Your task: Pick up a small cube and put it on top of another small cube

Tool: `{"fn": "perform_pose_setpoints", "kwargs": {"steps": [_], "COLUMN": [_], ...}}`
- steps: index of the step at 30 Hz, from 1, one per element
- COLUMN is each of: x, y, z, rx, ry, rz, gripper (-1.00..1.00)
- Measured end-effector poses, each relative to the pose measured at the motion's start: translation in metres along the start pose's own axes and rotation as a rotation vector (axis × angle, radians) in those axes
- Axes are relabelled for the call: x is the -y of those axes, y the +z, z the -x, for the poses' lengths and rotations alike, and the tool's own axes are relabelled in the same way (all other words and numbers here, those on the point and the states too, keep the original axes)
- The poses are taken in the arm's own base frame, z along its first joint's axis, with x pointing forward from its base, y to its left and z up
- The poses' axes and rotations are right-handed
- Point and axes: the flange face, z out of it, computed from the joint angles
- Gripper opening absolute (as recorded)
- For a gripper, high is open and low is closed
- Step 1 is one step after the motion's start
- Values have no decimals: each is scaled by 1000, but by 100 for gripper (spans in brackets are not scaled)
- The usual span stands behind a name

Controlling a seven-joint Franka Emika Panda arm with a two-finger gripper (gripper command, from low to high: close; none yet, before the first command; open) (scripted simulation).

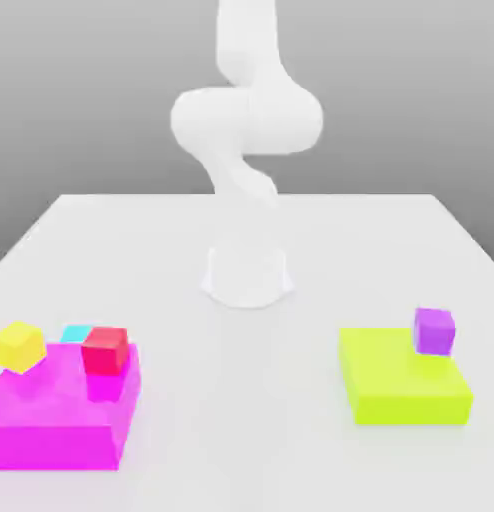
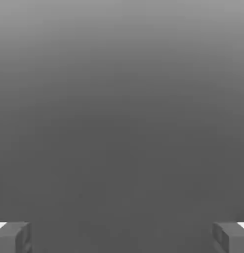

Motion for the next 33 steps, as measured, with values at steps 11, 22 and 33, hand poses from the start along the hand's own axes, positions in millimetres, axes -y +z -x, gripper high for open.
{"fn": "perform_pose_setpoints", "kwargs": {"steps": [11, 22, 33], "x": [-68, -203, -355], "y": [107, 214, 269], "z": [-46, -54, -24], "rx": [-148, -265, -428], "ry": [531, 1165, 1835], "rz": [237, 460, 633], "gripper": [0, 0, 0]}}
